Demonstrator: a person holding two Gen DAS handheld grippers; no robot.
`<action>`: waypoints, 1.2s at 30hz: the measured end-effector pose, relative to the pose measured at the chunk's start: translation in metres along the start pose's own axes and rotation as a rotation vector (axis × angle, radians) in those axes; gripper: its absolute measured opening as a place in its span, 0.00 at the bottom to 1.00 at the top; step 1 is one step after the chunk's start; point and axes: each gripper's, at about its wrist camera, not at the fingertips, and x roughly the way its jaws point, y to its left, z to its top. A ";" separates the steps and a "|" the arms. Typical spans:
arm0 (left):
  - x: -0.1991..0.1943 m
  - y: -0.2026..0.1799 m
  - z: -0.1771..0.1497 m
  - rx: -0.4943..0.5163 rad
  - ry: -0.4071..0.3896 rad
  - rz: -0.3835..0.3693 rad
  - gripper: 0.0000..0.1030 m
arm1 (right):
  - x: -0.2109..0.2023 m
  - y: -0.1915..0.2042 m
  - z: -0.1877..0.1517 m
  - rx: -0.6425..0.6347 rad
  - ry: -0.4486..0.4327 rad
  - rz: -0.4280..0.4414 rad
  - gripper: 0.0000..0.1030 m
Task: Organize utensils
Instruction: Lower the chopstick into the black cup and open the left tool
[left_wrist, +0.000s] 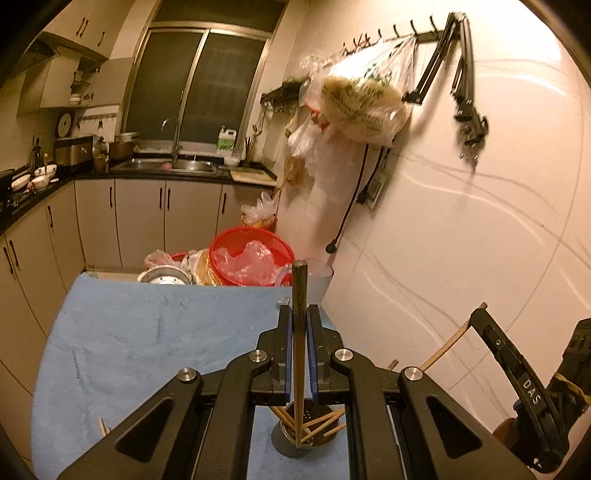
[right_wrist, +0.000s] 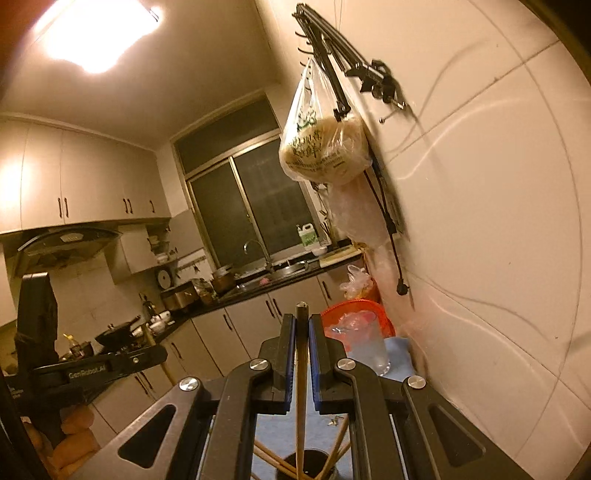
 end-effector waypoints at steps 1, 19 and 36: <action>0.005 -0.001 -0.001 -0.002 0.008 -0.001 0.08 | 0.003 -0.002 -0.002 0.001 0.009 -0.002 0.07; 0.029 0.005 -0.010 -0.030 0.053 0.008 0.08 | 0.034 -0.014 -0.037 -0.004 0.111 -0.010 0.07; 0.051 0.000 -0.018 -0.003 0.098 0.042 0.08 | 0.040 -0.017 -0.043 -0.004 0.148 -0.020 0.07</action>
